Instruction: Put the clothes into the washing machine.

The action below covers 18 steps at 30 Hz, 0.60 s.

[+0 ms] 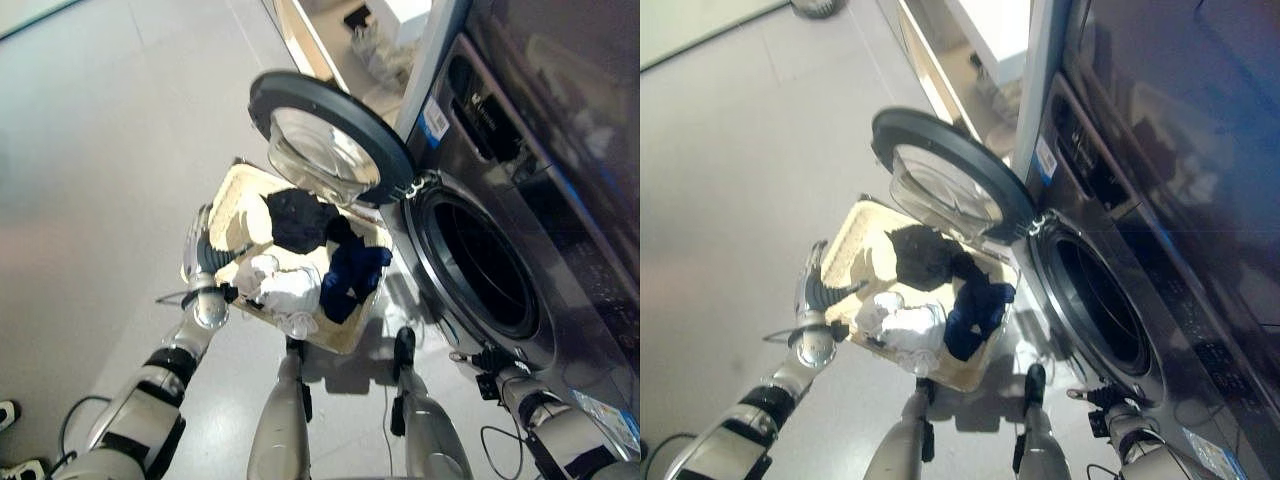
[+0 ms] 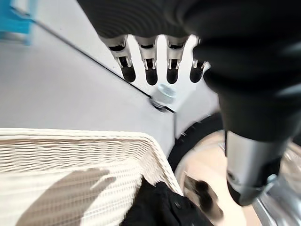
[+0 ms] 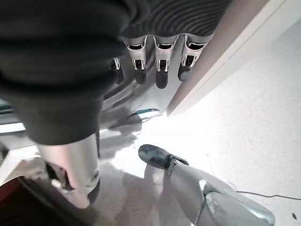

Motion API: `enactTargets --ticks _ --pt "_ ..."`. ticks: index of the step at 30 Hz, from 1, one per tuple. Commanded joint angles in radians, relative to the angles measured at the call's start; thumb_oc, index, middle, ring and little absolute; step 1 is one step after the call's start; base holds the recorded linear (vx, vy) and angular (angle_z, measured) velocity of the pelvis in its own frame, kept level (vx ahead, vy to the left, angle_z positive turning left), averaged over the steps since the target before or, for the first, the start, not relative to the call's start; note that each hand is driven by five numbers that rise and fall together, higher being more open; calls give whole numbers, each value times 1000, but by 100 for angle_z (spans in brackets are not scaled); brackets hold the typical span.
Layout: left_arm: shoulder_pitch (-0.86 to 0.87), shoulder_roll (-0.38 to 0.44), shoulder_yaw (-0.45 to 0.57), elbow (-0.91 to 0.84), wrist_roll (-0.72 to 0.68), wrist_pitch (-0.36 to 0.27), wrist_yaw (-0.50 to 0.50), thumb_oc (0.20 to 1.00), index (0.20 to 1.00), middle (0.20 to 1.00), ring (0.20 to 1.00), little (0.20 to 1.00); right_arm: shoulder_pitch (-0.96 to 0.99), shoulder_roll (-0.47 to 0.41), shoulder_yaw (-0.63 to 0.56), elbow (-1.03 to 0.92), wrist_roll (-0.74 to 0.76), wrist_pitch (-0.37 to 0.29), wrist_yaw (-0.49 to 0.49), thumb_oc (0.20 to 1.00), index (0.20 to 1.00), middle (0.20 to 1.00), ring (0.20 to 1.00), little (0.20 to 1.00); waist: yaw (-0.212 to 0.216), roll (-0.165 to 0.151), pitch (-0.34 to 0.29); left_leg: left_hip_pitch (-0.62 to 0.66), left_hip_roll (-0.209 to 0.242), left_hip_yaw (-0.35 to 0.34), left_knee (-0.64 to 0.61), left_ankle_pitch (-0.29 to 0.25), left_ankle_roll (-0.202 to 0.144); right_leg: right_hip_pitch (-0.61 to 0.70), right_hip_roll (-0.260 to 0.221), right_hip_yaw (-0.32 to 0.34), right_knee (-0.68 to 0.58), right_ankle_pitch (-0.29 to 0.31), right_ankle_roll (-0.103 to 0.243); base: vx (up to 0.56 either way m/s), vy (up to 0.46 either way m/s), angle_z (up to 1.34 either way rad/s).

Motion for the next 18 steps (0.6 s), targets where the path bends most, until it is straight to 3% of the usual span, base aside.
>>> enactTargets --ticks 1,9,18 --pt "-118 75 -28 8 111 10 55 1000 1000 1000 1000 1000 -29 -27 40 -39 37 -9 -5 1000 1000 1000 1000 1000 -4 -82 -3 -114 -43 -4 105 -76 37 -225 -35 50 184 -4 4 -47 7 -2" --pt "-277 126 -137 68 208 42 35 1000 1000 1000 1000 1000 -110 -85 59 -76 37 7 3 1000 1000 1000 1000 1000 -37 -81 -3 -332 -49 3 220 -73 32 -438 -18 57 283 -7 -1 -40 40 3" --pt "-414 159 -223 163 200 103 20 1000 1000 1000 1000 1000 -165 -115 86 -87 61 6 1 1000 1000 1000 1000 1000 -65 -93 -3 -501 -63 -29 355 -102 45 -598 3 87 372 -12 -11 -19 14 1"
